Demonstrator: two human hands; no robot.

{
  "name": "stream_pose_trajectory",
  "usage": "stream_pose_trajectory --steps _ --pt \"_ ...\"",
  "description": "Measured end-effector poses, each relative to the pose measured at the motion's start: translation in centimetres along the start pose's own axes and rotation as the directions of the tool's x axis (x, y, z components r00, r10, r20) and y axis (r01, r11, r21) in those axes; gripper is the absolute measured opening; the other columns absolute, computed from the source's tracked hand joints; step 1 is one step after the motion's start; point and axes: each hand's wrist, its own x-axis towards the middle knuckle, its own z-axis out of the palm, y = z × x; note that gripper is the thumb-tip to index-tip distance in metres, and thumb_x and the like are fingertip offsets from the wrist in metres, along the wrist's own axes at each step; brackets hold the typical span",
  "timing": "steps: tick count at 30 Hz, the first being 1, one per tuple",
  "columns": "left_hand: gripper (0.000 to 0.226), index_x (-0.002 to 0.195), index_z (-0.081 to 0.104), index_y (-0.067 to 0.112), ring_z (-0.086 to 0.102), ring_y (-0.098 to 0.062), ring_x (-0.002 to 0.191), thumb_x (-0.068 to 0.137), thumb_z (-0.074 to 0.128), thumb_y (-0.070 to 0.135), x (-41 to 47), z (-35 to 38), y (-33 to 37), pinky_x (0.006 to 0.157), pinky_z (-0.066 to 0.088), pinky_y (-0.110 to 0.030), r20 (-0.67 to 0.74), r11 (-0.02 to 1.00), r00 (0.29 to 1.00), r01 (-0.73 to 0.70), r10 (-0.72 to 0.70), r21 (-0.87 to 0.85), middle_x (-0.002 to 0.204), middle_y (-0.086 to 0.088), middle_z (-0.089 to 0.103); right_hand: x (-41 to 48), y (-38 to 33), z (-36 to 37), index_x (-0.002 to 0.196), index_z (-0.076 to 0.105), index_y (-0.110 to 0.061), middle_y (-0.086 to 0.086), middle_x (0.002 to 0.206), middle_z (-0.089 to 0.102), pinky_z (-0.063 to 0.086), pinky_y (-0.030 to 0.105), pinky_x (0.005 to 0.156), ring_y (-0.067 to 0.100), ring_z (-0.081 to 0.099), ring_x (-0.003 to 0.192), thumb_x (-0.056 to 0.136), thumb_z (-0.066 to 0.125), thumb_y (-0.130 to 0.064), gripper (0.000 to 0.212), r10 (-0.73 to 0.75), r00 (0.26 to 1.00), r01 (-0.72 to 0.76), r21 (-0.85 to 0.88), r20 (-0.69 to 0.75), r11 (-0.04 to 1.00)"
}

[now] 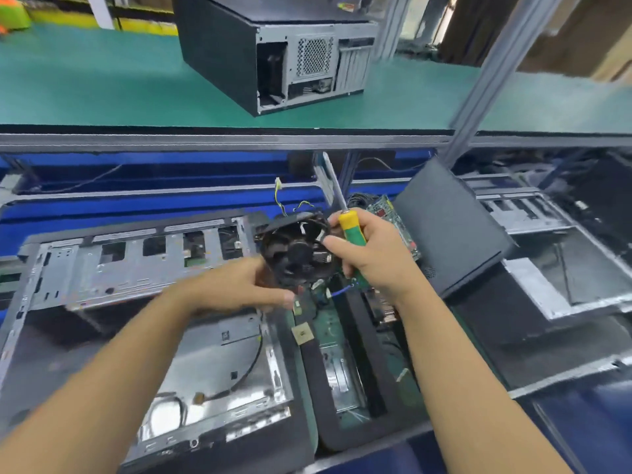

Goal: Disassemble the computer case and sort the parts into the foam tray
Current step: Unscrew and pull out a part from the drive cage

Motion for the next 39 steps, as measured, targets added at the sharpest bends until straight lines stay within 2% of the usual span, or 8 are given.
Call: stream_pose_trajectory --steps 4,6,10,14,20,25,30,39 --pt "0.014 0.113 0.060 0.006 0.075 -0.027 0.090 0.100 0.056 0.010 5.9 5.3 1.2 0.079 0.060 -0.037 -0.170 0.917 0.981 0.016 -0.091 -0.398 0.105 -0.014 0.074 -0.1 1.5 -4.8 0.094 0.065 -0.032 -0.011 0.073 0.062 0.050 0.036 0.050 0.017 0.054 0.047 0.083 0.075 -0.024 0.018 0.017 0.999 -0.024 -0.168 -0.041 0.986" --pt "0.013 0.112 0.059 0.002 0.075 -0.022 0.082 0.101 0.054 0.006 8.2 6.7 1.5 0.068 0.059 -0.028 -0.164 0.905 0.972 0.086 -0.168 -0.417 0.101 -0.016 0.072 -0.5 2.9 -6.5 0.096 0.061 -0.032 -0.011 0.068 0.059 0.051 0.035 0.051 0.017 0.055 0.045 0.086 0.073 -0.022 0.018 0.037 0.997 -0.053 -0.253 -0.066 0.966" --pt "0.026 0.119 0.061 0.005 0.066 -0.008 0.067 0.097 0.061 0.019 11.4 7.7 0.9 0.060 0.049 -0.021 -0.150 0.964 0.954 0.266 -0.260 0.020 0.094 -0.003 0.074 -1.0 6.5 -8.8 0.092 0.059 -0.030 -0.009 0.077 0.061 0.048 0.029 0.044 0.018 0.055 0.042 0.088 0.071 -0.013 0.021 0.107 0.990 -0.128 -0.267 -0.095 0.955" --pt "0.049 0.142 0.046 0.015 0.060 -0.022 0.114 0.095 0.055 0.019 11.8 6.6 -0.8 0.092 0.045 -0.029 -0.351 0.832 0.902 0.386 -0.250 0.399 0.133 -0.001 0.062 -0.5 10.7 -9.4 0.094 0.059 -0.029 0.002 0.087 0.067 0.051 0.033 0.043 0.017 0.060 0.042 0.084 0.075 -0.016 0.022 0.195 0.977 -0.211 -0.399 -0.083 0.892" --pt "0.028 0.117 0.061 0.026 0.063 -0.027 0.103 0.094 0.049 0.017 9.8 6.4 -2.8 0.091 0.051 -0.042 -0.514 0.780 0.852 0.386 -0.098 0.492 0.115 0.003 0.068 1.7 15.4 -7.2 0.091 0.055 -0.026 0.005 0.088 0.065 0.044 0.022 0.041 0.012 0.058 0.042 0.087 0.074 -0.016 0.022 0.322 0.947 -0.289 -0.445 -0.001 0.848" --pt "0.023 0.110 0.065 0.025 0.063 -0.023 0.095 0.094 0.050 0.018 8.5 6.6 -4.2 0.086 0.045 -0.034 -0.515 0.729 0.855 0.315 0.059 0.607 0.104 0.007 0.070 3.3 17.5 -5.4 0.102 0.059 -0.022 0.004 0.105 0.067 0.048 0.023 0.043 0.009 0.057 0.040 0.089 0.072 -0.015 0.020 0.357 0.929 -0.261 -0.516 0.094 0.816" --pt "0.020 0.100 0.065 0.033 0.046 -0.014 0.074 0.093 0.051 0.022 8.3 6.9 -5.1 0.078 0.043 -0.030 -0.559 0.736 0.816 0.289 0.145 0.612 0.084 0.014 0.061 4.4 18.5 -3.6 0.122 0.062 -0.022 0.010 0.119 0.066 0.052 0.036 0.084 0.032 0.064 0.104 0.086 0.075 -0.022 0.038 0.426 0.892 -0.120 -0.832 0.148 0.541" --pt "0.019 0.092 0.067 0.034 0.043 -0.009 0.069 0.092 0.053 0.021 8.1 7.0 -5.4 0.071 0.032 -0.025 -0.575 0.744 0.797 0.267 0.187 0.613 0.082 0.015 0.065 4.1 21.2 1.1 0.116 0.061 -0.014 0.013 0.117 0.064 0.049 0.039 0.077 0.037 0.066 0.103 0.088 0.061 0.000 0.031 0.518 0.840 -0.023 -0.943 0.163 0.333"
